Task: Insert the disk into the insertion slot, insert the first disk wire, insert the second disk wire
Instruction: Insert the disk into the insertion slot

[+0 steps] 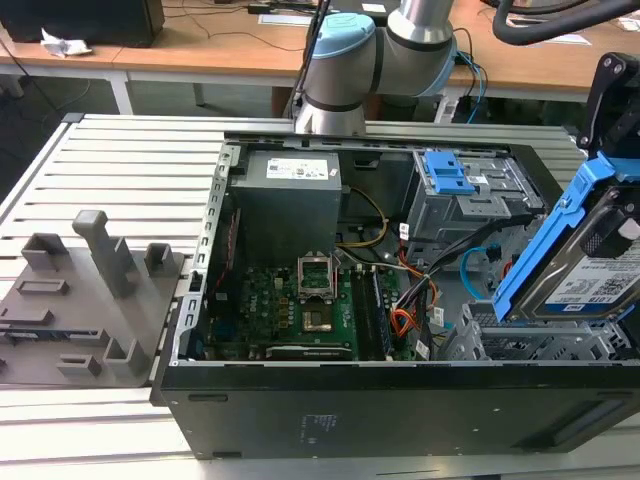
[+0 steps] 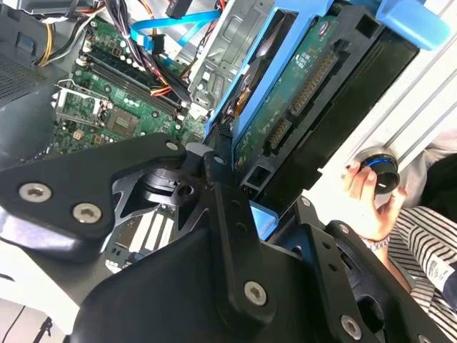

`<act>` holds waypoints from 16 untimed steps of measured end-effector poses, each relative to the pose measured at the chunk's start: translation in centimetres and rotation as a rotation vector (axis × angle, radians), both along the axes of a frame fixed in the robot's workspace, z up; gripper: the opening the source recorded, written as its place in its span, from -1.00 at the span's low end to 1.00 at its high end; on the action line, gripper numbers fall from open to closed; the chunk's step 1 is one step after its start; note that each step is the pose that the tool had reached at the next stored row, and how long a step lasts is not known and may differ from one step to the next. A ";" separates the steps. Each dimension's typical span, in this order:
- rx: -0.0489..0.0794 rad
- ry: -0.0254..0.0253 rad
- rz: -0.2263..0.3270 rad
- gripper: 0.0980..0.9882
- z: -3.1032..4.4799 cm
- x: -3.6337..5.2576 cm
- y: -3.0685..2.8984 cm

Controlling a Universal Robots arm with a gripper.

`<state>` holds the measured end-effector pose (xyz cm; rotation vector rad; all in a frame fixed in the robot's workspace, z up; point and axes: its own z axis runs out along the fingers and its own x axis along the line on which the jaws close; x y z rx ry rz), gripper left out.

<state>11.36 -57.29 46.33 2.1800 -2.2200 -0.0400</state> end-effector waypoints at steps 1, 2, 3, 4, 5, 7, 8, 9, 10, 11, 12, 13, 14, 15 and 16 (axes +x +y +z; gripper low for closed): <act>0.000 0.0000 0.000 -0.40 -0.13 0.00 0.00; 0.000 0.0000 0.000 -0.40 -0.24 0.00 0.00; 0.000 0.0000 0.000 -0.40 -0.34 0.00 0.00; 0.000 0.0000 0.000 -0.40 -0.45 0.00 0.00; 0.000 0.0000 0.000 -0.40 -0.54 0.00 0.00; 0.000 0.0000 0.000 -0.40 -0.67 0.00 0.00; 0.000 0.0000 0.000 -0.40 -0.79 0.00 0.00; 0.000 0.0000 0.000 -0.40 -0.91 0.00 0.00; 0.000 0.0000 0.000 -0.40 -1.06 0.00 0.00; 0.000 0.0000 0.000 -0.40 -1.19 0.00 0.00; 0.000 0.0000 0.000 -0.40 -1.30 0.00 0.00; 0.000 0.0000 0.000 -0.40 -1.46 0.00 0.00; 0.000 0.0000 0.000 -0.40 -1.59 0.00 0.00; 0.000 0.0000 0.000 -0.40 -1.75 0.00 0.00; 0.000 0.0000 0.000 -0.40 -1.87 0.00 0.00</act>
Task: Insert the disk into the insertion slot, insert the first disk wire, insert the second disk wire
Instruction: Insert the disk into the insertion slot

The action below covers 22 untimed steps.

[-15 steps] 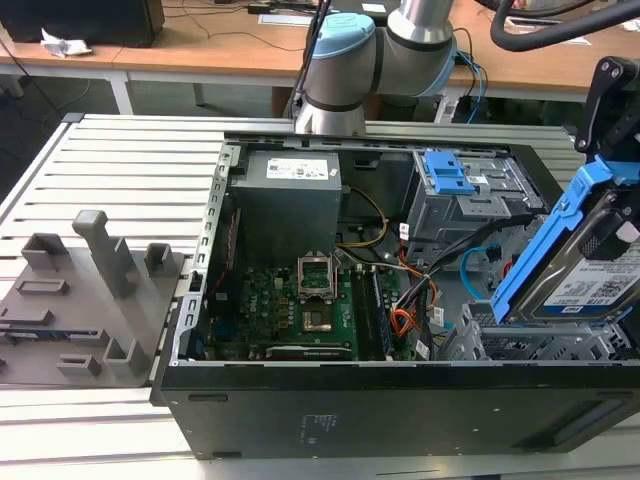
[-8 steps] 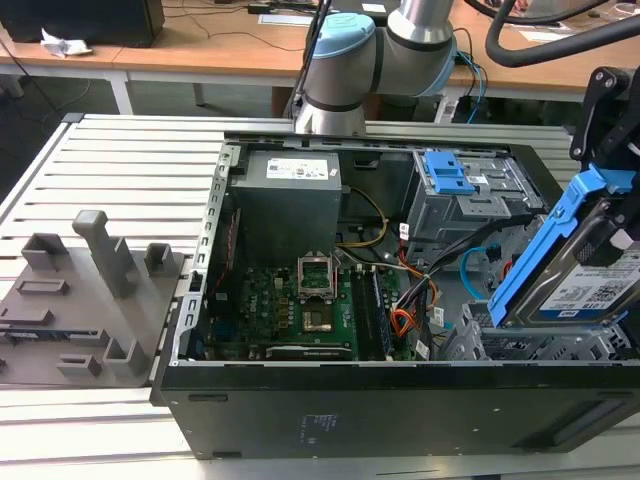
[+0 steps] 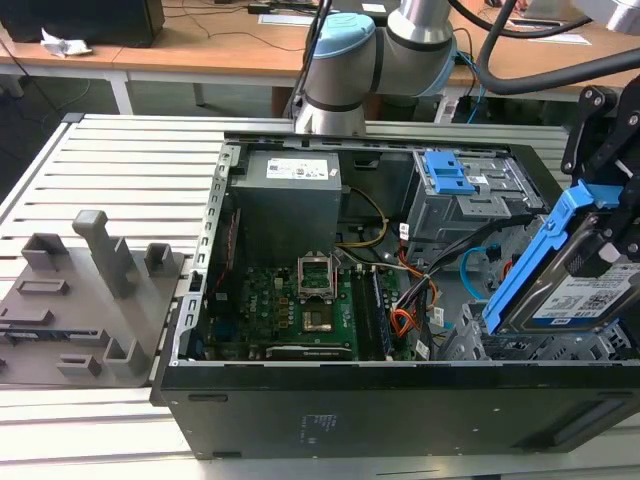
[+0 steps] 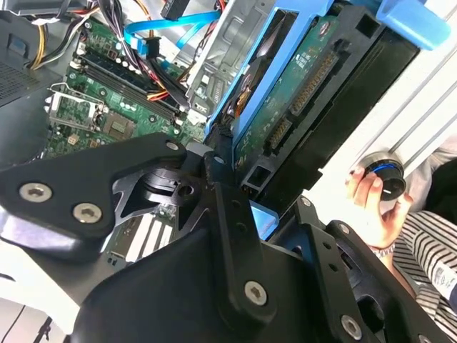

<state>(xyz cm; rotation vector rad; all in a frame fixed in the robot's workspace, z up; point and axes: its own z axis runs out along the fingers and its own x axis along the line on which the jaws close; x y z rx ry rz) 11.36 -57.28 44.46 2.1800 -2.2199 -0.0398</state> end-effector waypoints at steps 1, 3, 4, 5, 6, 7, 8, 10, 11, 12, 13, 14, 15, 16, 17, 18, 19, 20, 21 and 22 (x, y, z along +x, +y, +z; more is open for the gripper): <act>0.000 0.0000 0.000 -0.40 -0.21 0.00 0.00; 0.000 0.0000 0.000 -0.40 -0.63 0.00 0.00; 0.000 0.0000 0.000 -0.40 -0.68 0.00 0.01; 0.000 0.0000 0.000 -0.40 -0.69 0.00 0.05; 0.000 0.0000 0.000 -0.40 -0.71 -0.01 0.15; 0.000 0.0000 0.000 -0.40 -0.71 -0.02 0.44; 0.000 0.0000 0.000 -0.40 -0.71 -0.03 0.92; 0.000 0.0000 0.000 -0.40 -0.77 -0.02 1.58; 0.000 0.0000 0.000 -0.40 -0.91 -0.02 1.71; 0.000 0.0000 0.000 -0.40 -1.15 -0.02 1.88; 0.000 -0.0001 0.000 -0.40 -1.30 0.01 2.06; 0.000 0.0000 0.000 -0.40 -1.41 0.03 2.16; 0.000 0.0000 0.000 -0.40 -1.55 0.05 2.19; 0.000 -0.0001 0.000 -0.40 -1.71 0.09 2.21; 0.000 0.0001 0.000 -0.40 -2.07 0.11 2.20; 0.000 0.0001 0.000 -0.40 -2.35 0.11 2.21; 0.000 0.0000 0.000 -0.40 -2.64 0.12 2.21; -0.002 -0.0002 0.000 -0.40 -2.92 0.13 2.21; -0.001 0.0000 0.000 -0.40 -3.12 0.13 2.21; 0.000 0.0001 0.000 -0.40 -3.36 0.13 2.21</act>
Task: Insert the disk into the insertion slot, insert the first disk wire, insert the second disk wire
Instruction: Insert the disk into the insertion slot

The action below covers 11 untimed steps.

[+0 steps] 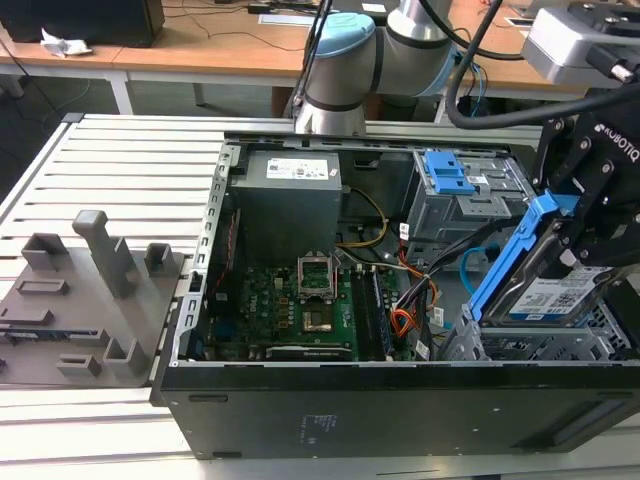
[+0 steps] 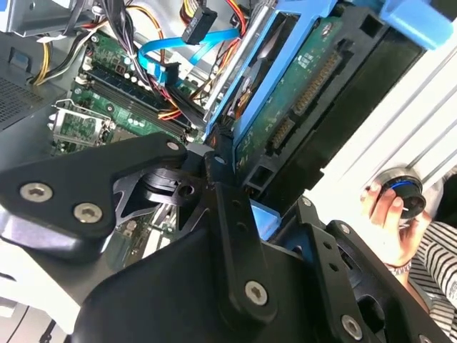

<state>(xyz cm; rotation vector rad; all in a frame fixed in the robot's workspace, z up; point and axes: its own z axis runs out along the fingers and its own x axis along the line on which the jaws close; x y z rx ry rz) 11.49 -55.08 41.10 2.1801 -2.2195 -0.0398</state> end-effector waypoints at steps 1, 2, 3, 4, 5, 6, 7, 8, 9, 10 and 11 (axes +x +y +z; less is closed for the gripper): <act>0.000 0.0000 0.000 -0.40 -0.29 0.00 0.00; -0.001 0.0001 0.000 -0.40 -0.63 -0.01 0.00; -0.001 0.0001 0.000 -0.40 -0.78 -0.01 0.00; 0.000 0.0001 0.000 -0.40 -0.82 -0.01 0.00; 0.000 0.0000 0.000 -0.40 -0.83 -0.01 0.00; 0.001 0.0000 0.000 -0.40 -0.76 -0.01 0.00; 0.001 -0.0001 0.000 -0.40 -0.68 -0.01 0.00; -0.001 -0.0002 -0.002 -0.40 -0.59 -0.01 0.01; -0.003 -0.0003 -0.004 -0.40 -0.43 -0.01 0.00; -0.005 -0.0002 -0.004 -0.40 -0.30 -0.01 0.00; -0.006 -0.0003 -0.005 -0.40 -0.10 -0.01 0.00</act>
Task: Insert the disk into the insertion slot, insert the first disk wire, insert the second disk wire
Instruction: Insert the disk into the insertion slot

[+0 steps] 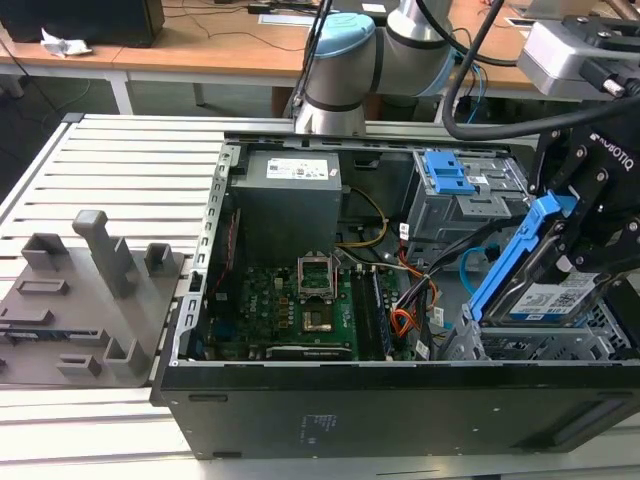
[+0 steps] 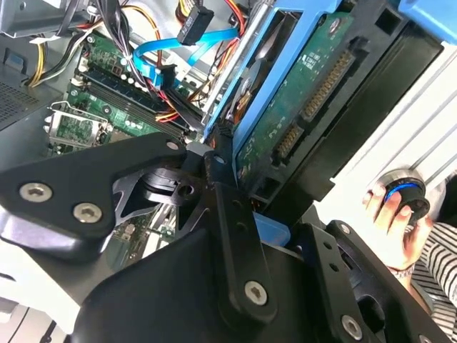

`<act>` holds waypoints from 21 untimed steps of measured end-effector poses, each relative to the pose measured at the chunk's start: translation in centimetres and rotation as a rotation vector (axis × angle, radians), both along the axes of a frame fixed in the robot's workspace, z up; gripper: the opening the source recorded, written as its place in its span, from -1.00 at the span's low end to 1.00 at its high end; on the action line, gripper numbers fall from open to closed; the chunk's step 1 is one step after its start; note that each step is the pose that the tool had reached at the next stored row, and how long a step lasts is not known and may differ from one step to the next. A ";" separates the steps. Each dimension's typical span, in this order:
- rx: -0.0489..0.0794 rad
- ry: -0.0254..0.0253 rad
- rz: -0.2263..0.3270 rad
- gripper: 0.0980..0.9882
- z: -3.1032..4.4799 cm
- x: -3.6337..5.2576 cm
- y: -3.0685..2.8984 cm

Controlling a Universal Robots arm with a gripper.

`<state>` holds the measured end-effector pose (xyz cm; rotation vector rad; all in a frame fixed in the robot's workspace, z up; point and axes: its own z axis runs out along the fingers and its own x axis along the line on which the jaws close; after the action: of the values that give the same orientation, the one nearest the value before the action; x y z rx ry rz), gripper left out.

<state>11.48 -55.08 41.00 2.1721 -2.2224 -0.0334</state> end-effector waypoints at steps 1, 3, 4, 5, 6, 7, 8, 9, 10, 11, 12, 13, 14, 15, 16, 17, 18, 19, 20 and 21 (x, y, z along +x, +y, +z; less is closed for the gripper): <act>-0.002 0.0000 -0.001 -0.40 0.22 0.00 0.00; -0.003 0.0019 -0.002 -0.40 0.09 0.06 -0.01; -0.002 0.0036 -0.003 -0.40 -0.02 0.12 -0.01; -0.002 0.0069 -0.004 -0.40 -0.19 0.28 -0.02; -0.003 0.0101 -0.004 -0.40 -0.32 0.41 -0.02; -0.002 0.0133 -0.004 -0.40 -0.61 0.53 -0.03; -0.002 0.0157 -0.004 -0.40 -0.88 0.53 -0.04; -0.002 0.0168 -0.004 -0.40 -1.14 0.53 -0.06; -0.003 0.0173 -0.004 -0.40 -1.32 0.53 -0.06; -0.002 0.0176 -0.004 -0.40 -1.56 0.53 -0.07; -0.003 0.0180 -0.004 -0.40 -1.81 0.53 -0.07; -0.003 0.0182 -0.004 -0.40 -1.96 0.53 -0.07; -0.002 0.0183 -0.004 -0.40 -2.13 0.53 -0.07; -0.002 0.0185 -0.004 -0.40 -2.34 0.53 -0.07; -0.002 0.0186 -0.004 -0.40 -2.56 0.53 -0.07; -0.003 0.0186 -0.004 -0.40 -2.72 0.53 -0.07; -0.003 0.0187 -0.004 -0.40 -2.77 0.53 -0.06; -0.003 0.0186 -0.004 -0.40 -2.82 0.53 -0.07; -0.003 0.0186 -0.004 -0.40 -2.83 0.53 -0.07; -0.002 0.0187 -0.004 -0.40 -2.84 0.53 -0.07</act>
<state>12.01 -55.15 38.16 2.1566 -2.2162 -0.0508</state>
